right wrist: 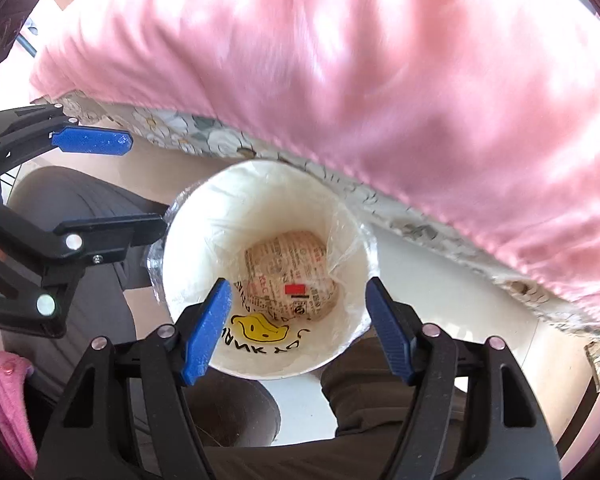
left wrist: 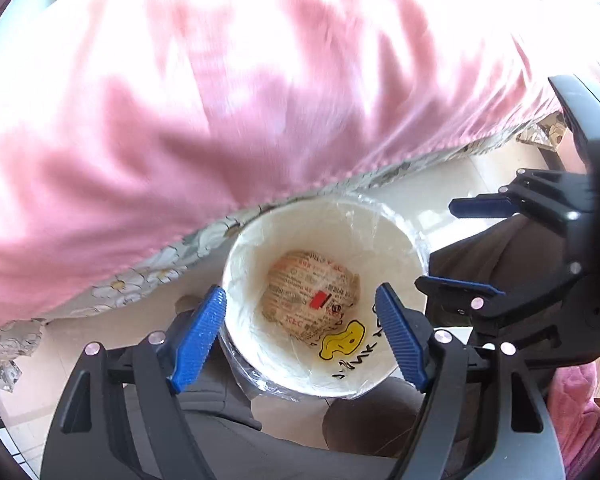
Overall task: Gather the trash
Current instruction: 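Move both tools back toward the items on the bed, then grasp the green block with left tool while right tool grasps the black foam tube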
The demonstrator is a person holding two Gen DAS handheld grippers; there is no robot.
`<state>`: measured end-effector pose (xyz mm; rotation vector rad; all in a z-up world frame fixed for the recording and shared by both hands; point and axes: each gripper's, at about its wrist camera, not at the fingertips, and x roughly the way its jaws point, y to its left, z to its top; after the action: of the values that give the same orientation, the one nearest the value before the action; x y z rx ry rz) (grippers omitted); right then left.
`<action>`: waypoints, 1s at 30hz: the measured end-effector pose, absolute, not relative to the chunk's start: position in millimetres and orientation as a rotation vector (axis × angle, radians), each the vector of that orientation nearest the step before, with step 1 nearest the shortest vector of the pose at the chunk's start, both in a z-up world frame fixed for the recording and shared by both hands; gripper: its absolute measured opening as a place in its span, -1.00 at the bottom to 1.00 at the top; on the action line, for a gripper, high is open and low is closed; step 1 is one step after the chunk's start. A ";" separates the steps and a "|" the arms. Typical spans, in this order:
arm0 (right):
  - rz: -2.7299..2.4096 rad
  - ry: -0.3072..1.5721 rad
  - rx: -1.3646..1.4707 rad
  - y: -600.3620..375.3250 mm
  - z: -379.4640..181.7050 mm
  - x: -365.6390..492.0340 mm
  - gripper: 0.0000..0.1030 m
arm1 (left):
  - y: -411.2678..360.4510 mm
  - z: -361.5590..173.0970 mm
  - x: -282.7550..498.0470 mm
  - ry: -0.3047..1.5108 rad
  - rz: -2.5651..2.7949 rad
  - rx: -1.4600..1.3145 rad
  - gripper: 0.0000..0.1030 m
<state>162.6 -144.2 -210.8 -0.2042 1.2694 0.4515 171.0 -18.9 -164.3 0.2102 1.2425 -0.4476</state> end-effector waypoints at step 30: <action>0.399 0.859 -0.488 -208.0 42.5 300.8 0.35 | -62.5 15.0 300.9 0.932 -0.465 0.306 0.70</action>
<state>300.8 -208.1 42.5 -0.4882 0.8586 0.3988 300.9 -62.5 15.0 0.3055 0.9323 -0.4655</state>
